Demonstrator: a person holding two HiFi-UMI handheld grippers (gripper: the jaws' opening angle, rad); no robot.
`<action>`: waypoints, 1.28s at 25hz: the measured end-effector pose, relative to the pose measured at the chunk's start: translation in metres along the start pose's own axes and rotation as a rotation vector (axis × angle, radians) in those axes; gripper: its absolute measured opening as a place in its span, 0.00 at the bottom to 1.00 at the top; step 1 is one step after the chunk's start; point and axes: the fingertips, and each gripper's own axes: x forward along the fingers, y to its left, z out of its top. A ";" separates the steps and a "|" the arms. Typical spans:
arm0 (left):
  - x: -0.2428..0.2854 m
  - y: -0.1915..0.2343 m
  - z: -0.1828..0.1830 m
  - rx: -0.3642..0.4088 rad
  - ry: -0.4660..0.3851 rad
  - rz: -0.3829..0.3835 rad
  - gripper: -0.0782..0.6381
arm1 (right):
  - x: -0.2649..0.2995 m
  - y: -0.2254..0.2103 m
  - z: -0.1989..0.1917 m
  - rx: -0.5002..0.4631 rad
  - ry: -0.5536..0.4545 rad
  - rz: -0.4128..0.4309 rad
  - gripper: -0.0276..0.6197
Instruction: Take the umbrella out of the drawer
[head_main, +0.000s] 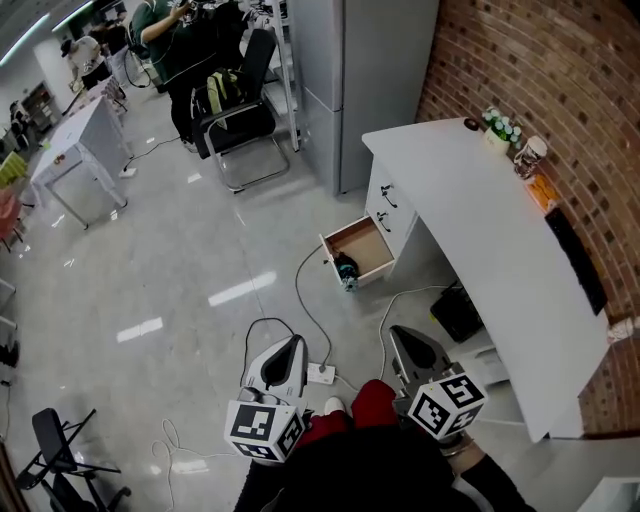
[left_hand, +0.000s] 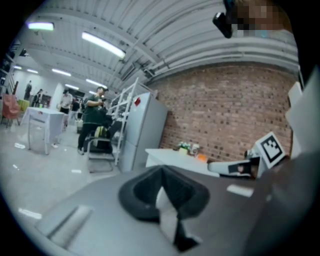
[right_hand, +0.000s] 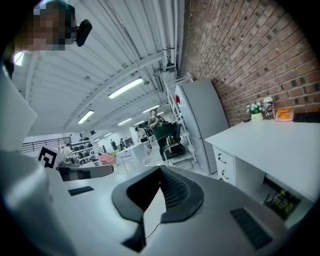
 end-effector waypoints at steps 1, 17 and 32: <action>-0.002 0.004 -0.001 -0.010 0.002 0.005 0.11 | 0.001 0.001 0.000 0.002 0.003 -0.005 0.04; 0.026 0.063 -0.002 -0.051 0.011 0.044 0.11 | 0.067 -0.013 0.006 -0.002 0.088 -0.027 0.04; 0.158 0.141 0.029 0.005 0.038 0.078 0.11 | 0.200 -0.104 0.056 -0.001 0.111 -0.050 0.04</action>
